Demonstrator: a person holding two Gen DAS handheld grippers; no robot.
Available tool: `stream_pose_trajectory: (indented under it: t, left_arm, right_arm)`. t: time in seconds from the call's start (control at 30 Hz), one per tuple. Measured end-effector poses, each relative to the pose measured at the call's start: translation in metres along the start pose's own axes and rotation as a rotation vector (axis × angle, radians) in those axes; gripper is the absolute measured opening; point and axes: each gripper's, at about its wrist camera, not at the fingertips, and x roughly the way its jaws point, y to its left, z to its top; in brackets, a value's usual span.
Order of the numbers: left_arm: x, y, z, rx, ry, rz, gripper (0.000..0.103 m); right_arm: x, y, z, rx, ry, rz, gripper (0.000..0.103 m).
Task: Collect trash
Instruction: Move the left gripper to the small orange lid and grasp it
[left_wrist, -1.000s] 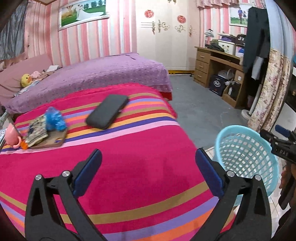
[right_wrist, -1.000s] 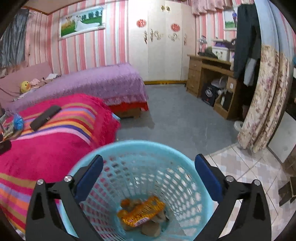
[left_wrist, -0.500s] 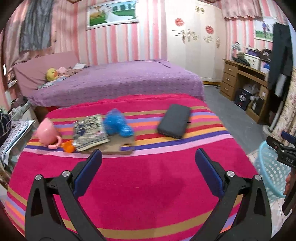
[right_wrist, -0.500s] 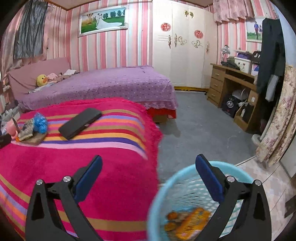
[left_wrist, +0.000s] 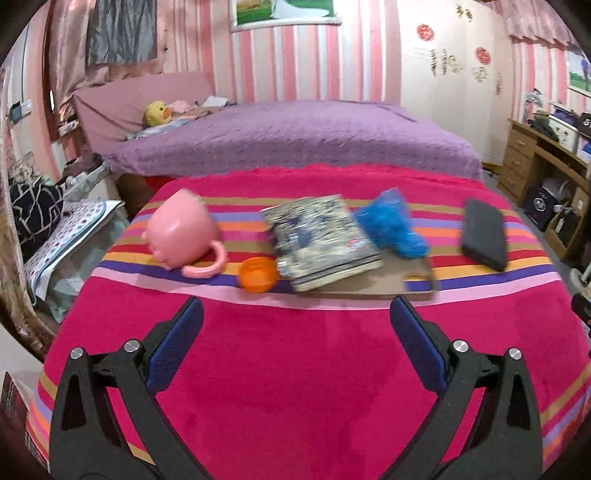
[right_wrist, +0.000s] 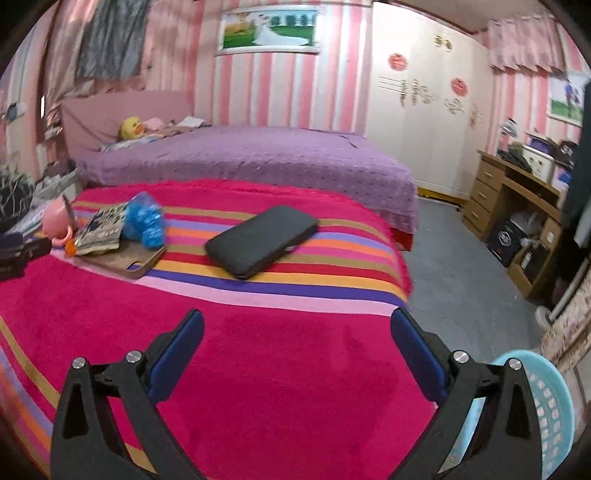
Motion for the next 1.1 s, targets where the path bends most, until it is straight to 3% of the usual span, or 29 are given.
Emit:
stream_pose_trajectory:
  t: [0.23,0.3,0.4,0.6,0.73,0.83,1.1]
  left_arm:
    - [0.046,0.032,0.004,0.002,0.071,0.042,0.097]
    - [0.061,0.037,0.005,0.019,0.093,0.048,0.093]
    - [0.085,0.045,0.008,-0.004,0.156,0.004,0.077]
    - [0.108,0.049,0.019,-0.006,0.199,-0.031,0.075]
    - [0.111,0.050,0.022,-0.009,0.190,-0.055,0.065]
    - [0.105,0.049,0.021,-0.008,0.173,-0.093,0.042]
    - [0.090,0.054,0.015,-0.039,0.147,-0.138,0.039]
  right_arm:
    - [0.034,0.025,0.014,0.019,0.047,0.057,0.098]
    - [0.041,0.029,0.017,0.011,0.058,0.059,0.098]
    - [0.056,0.034,0.020,0.001,0.084,0.055,0.098]
    - [0.076,0.049,0.025,-0.049,0.123,0.051,0.098]
    - [0.083,0.062,0.032,-0.081,0.123,0.062,0.098]
    - [0.088,0.078,0.039,-0.108,0.119,0.081,0.098]
    - [0.096,0.124,0.057,-0.176,0.094,0.132,0.098]
